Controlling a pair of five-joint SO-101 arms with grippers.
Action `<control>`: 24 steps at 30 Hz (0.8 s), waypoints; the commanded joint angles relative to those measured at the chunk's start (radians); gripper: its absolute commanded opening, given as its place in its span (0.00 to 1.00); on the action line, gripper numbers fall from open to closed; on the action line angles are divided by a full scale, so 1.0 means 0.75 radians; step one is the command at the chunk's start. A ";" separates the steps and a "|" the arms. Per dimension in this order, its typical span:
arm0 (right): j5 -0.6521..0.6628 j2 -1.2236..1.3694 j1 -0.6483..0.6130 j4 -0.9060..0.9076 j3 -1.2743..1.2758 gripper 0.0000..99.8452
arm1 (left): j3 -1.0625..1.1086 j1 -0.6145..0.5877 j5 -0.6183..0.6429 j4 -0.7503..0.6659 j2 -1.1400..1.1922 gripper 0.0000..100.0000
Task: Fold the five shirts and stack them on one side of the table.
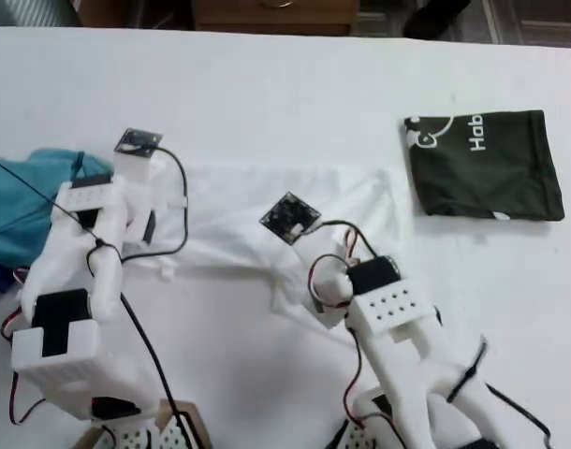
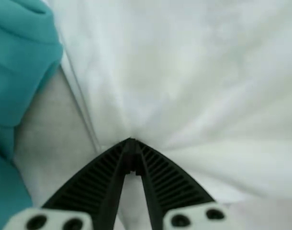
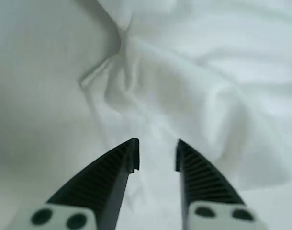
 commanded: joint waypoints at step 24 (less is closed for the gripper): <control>0.012 0.476 -0.009 -0.208 -0.168 0.02 | 0.003 -0.002 0.004 -0.012 -0.020 0.03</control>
